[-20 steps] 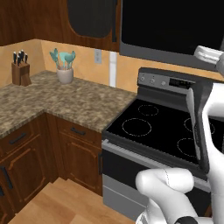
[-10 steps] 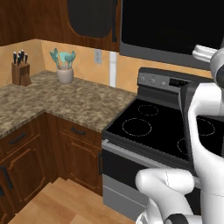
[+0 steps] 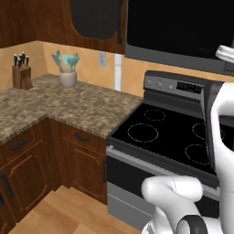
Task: Pick the bell pepper from the sink and place it in the bowl. Then pick the bowl and place it in the microwave. Then close the microwave door and press the start button.
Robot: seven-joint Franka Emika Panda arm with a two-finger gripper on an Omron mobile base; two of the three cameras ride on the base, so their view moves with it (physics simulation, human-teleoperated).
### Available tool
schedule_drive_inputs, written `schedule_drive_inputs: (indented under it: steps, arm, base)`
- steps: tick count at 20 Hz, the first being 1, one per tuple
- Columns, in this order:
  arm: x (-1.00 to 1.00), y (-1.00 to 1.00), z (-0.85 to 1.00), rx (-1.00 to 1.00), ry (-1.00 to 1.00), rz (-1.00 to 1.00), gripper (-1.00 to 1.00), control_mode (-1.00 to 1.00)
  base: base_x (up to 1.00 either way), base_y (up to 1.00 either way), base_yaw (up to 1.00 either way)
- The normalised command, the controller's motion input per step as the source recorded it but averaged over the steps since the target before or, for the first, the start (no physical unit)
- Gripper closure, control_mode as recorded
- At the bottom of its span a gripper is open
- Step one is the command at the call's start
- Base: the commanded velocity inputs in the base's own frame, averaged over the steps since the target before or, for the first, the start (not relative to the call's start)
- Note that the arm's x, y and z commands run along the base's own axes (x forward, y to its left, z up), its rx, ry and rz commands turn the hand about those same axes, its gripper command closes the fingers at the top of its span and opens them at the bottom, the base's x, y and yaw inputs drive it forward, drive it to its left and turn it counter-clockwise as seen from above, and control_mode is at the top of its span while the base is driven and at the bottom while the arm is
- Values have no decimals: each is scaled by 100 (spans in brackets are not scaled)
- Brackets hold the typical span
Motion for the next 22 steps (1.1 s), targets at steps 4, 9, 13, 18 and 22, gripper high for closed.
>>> schedule_drive_inputs:
  steps: [4, 9, 13, 18, 22]
  arm:
    - [0, -21, 0, 0, 0, 0, 100, -100]
    - [5, -34, 0, 1, 0, 0, 100, -100]
    - [13, -14, -3, 0, 0, 0, 100, -100]
    - [24, -20, -7, 0, 1, 0, 100, -100]
    - [11, -48, 0, 4, 0, 0, 100, -100]
  base:
    - [0, 0, 0]
    - [0, 0, 0]
    - [0, 0, 0]
    - [0, 0, 0]
    - [0, 0, 0]
